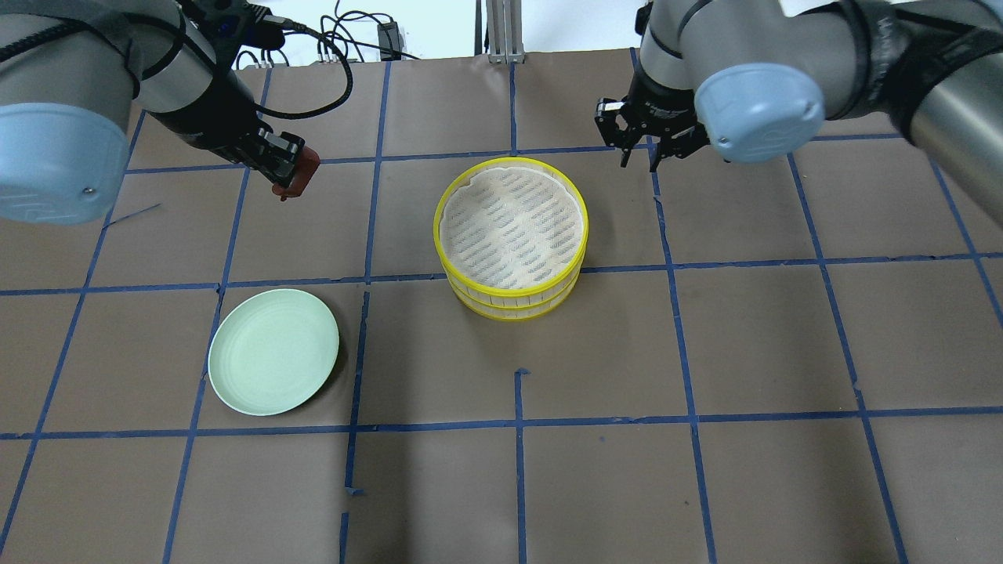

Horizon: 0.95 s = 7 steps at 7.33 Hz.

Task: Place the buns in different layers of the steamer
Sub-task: 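Open right gripper and raise it away from the steamer, then carry the brown bun over the steamer and lower it into top layer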

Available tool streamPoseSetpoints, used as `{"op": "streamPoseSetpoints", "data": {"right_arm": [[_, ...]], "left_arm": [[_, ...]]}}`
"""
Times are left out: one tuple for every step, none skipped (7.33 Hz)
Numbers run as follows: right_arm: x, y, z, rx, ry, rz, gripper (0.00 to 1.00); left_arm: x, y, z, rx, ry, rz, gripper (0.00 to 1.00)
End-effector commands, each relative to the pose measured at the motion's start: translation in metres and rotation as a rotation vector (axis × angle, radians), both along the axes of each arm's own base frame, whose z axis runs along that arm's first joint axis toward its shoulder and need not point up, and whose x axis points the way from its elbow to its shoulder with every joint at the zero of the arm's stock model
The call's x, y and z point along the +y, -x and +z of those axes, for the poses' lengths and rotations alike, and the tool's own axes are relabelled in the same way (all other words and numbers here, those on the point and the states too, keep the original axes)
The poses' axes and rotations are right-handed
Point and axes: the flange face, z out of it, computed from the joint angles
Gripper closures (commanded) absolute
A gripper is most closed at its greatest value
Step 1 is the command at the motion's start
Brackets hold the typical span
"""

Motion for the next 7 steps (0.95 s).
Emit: {"op": "streamPoseSetpoints", "data": {"right_arm": [[0.024, 0.046, 0.073, -0.023, -0.019, 0.005, 0.54], [0.042, 0.041, 0.102, -0.01, -0.056, 0.026, 0.53], [0.069, 0.039, 0.122, -0.006, -0.082, 0.067, 0.3], [0.09, 0.046, 0.146, 0.004, -0.041, 0.138, 0.0], [0.101, 0.049, 0.146, 0.024, -0.085, 0.261, 0.0], [0.096, 0.056, 0.141, 0.05, -0.097, 0.351, 0.0], [0.097, 0.056, 0.139, 0.051, -0.103, 0.354, 0.0]], "left_arm": [[0.0, 0.005, 0.001, 0.012, 0.004, 0.002, 0.97], [-0.003, 0.016, -0.004, 0.024, -0.005, 0.038, 0.97], [-0.002, 0.047, -0.006, 0.092, 0.007, 0.064, 0.97], [-0.012, 0.085, -0.018, 0.124, 0.061, 0.04, 0.97], [-0.026, 0.122, -0.039, 0.152, 0.117, 0.039, 0.96], [-0.03, 0.162, -0.06, 0.186, 0.151, 0.048, 0.96], [-0.032, 0.195, -0.081, 0.209, 0.176, 0.028, 0.95]]}}
